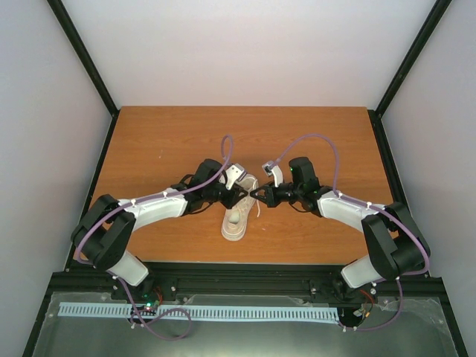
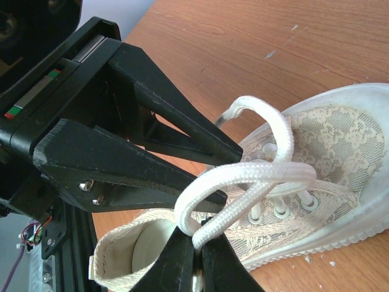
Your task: Tie the shoes
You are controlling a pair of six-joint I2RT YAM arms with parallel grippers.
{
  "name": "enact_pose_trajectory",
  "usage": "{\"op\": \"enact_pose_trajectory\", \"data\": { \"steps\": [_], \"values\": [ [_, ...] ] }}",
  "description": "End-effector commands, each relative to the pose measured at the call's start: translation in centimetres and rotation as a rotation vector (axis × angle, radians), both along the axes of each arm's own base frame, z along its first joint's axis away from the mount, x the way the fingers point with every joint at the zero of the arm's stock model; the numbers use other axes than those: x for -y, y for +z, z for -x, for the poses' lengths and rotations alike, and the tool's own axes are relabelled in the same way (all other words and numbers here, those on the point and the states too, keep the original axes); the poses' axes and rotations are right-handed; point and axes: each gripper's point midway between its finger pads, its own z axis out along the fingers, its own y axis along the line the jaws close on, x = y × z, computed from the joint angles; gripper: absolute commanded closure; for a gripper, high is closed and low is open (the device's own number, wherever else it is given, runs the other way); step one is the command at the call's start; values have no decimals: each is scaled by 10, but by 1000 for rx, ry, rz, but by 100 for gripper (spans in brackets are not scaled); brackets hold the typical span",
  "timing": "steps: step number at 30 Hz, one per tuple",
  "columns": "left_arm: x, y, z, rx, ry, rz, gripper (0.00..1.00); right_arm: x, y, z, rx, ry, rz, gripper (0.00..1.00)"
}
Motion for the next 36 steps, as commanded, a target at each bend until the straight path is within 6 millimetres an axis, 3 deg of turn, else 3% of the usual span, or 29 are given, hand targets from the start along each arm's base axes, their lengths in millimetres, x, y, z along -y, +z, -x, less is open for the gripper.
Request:
{"op": "enact_pose_trajectory", "data": {
  "steps": [1,13,20,24,26,29,31,33,36],
  "values": [
    [7,7,-4,32,-22,-3,73,0,-2,1,7,13,-3,97],
    [8,-9,-12,4,-5,-46,78,-1,-3,1,7,14,-3,97],
    [7,-11,-10,-16,12,-31,99,2,-7,-3,6,-10,15,97],
    [7,2,-11,-7,46,22,99,4,-10,-5,3,-31,32,97],
    [4,11,-12,-12,78,47,99,6,-12,-8,0,-52,44,90],
    [-1,26,-10,-20,127,98,99,10,-12,-10,-1,-83,52,55],
    [-2,31,-7,-29,136,117,99,14,-10,-12,0,-100,49,40],
    [-3,31,-6,-39,141,117,99,19,-10,-12,0,-116,47,32],
    [-6,30,-4,-53,150,112,99,28,-15,-10,-6,-146,58,29]
  ]
}}
